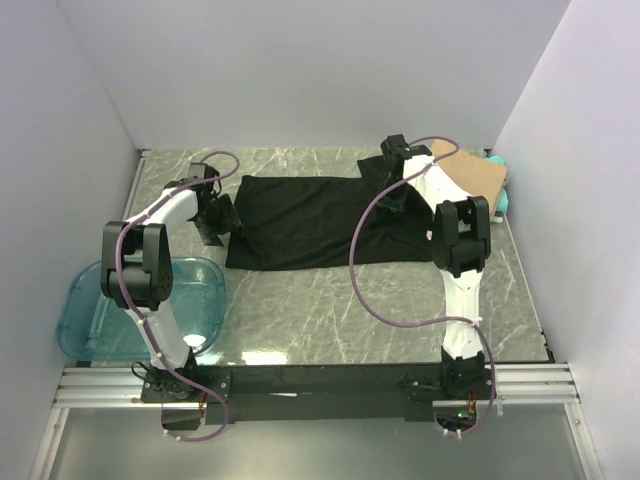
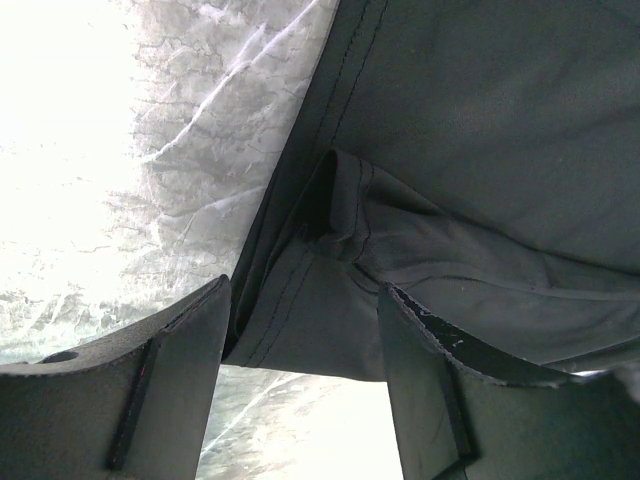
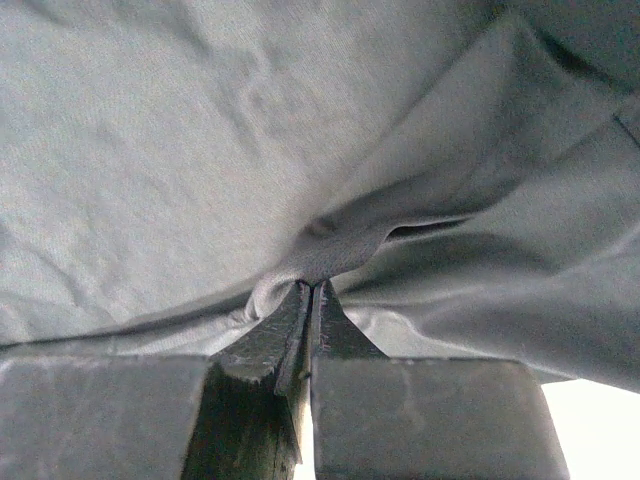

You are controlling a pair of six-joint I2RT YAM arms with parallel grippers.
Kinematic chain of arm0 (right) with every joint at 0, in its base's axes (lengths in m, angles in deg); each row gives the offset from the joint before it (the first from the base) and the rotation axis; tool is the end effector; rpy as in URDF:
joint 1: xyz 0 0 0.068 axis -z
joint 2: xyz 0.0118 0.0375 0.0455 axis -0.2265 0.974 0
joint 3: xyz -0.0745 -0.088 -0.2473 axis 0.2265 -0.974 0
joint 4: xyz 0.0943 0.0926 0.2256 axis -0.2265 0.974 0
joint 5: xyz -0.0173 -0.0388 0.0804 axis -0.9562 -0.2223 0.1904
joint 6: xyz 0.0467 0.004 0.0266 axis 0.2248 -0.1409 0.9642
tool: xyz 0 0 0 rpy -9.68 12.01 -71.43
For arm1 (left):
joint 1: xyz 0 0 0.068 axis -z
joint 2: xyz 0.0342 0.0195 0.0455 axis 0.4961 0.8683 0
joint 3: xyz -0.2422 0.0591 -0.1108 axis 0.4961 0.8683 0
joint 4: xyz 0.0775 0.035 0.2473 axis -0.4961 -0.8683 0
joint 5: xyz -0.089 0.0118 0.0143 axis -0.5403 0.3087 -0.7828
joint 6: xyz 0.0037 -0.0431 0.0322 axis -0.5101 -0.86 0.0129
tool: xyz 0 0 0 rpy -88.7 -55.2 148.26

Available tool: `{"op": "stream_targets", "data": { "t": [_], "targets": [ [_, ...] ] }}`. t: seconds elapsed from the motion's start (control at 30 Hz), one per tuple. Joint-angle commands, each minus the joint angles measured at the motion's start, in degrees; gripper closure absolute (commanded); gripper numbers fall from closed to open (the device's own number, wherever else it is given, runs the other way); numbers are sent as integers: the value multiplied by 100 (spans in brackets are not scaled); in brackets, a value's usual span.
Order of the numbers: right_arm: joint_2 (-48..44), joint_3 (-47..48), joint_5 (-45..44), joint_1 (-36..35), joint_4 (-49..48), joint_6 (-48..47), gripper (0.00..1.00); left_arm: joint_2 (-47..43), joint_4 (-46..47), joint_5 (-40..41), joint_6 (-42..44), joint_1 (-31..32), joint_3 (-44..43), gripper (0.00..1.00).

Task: Fold and stack the t-shirts
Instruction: Fold the tshirt

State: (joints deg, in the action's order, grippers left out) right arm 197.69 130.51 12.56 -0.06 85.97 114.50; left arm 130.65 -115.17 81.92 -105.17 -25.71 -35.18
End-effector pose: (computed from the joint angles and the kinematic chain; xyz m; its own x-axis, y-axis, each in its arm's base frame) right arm 0.4525 0.1068 0.1991 -0.9188 0.3299 -0.2166 0.2975 0.9396 0.1694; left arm 0.3712 -0.0304 0.1921 -0.8507 -0.4660 -0.2433 -0.3971 0.8729 -0.2835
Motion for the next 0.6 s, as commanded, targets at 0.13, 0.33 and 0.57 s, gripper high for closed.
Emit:
{"op": "stream_targets", "data": {
  "t": [0.13, 0.33, 0.57],
  "targets": [
    [372, 795, -5, -83, 69, -6, 100, -275, -54, -40, 87, -25, -48, 34],
    [714, 1314, 162, -100, 51, 3, 100, -292, -81, -14, 70, -25, -13, 34],
    [917, 1473, 382, -179, -54, -15, 100, -301, -133, 30, 61, -34, -39, 34]
  ]
}}
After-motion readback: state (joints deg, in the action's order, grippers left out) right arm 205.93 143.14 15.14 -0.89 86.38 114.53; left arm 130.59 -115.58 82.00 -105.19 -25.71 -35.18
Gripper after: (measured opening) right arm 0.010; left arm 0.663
